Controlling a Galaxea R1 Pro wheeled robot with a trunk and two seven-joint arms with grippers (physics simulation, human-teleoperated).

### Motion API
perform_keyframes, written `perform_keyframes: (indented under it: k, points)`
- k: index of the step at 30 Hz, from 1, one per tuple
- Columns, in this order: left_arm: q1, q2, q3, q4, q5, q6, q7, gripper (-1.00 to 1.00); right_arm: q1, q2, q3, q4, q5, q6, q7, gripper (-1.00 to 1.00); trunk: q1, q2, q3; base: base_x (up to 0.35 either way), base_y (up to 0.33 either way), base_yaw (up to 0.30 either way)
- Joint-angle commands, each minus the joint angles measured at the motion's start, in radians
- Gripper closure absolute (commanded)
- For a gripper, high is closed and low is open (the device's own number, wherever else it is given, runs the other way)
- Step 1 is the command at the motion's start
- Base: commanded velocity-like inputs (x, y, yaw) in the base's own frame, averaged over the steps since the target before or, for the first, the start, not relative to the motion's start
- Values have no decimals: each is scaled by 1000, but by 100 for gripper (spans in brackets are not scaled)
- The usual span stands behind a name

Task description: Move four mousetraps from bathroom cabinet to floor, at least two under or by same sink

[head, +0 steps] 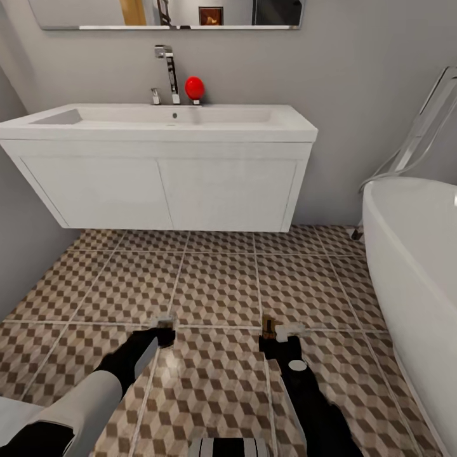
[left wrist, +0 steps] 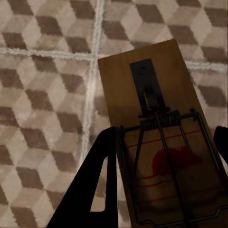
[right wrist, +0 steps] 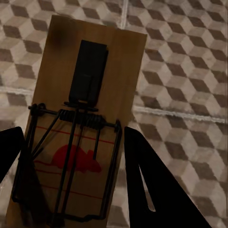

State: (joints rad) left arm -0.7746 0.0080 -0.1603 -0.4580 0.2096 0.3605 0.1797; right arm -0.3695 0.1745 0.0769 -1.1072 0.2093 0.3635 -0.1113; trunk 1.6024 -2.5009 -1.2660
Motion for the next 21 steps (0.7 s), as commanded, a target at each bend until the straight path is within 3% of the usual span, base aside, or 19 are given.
perform_keyframes:
  k: [1,3,5,8,9,11,15,21]
  points:
    - [0,0,-6,-17,9,8,11,100,-1,0,8,-27,3,8,-10,100,0,0,-1,0,0,0]
    - [-1,0,-4,-55,9,60,12,100,-14,0,15,-69,3,27,-23,100,0,0,-1,0,0,0]
    - [-3,1,-2,-135,8,193,14,100,-61,0,18,-87,0,85,-26,100,0,0,-1,0,0,0]
    - [-17,3,-1,-322,7,432,16,100,-141,0,19,-95,-3,189,-25,100,0,0,-1,0,0,0]
    - [-26,3,-1,-343,7,463,16,100,-154,0,19,-96,-3,200,-24,100,0,0,-1,0,0,0]
    - [-93,3,-1,-370,7,544,17,100,-208,0,20,-94,-4,230,-24,100,0,0,-1,0,0,0]
    - [-230,24,1,-175,6,583,19,100,-303,0,20,-69,-6,312,-22,100,0,0,-1,0,0,0]
    - [-272,58,0,-59,5,529,18,100,-401,0,21,38,-10,363,5,100,0,0,-1,0,0,0]
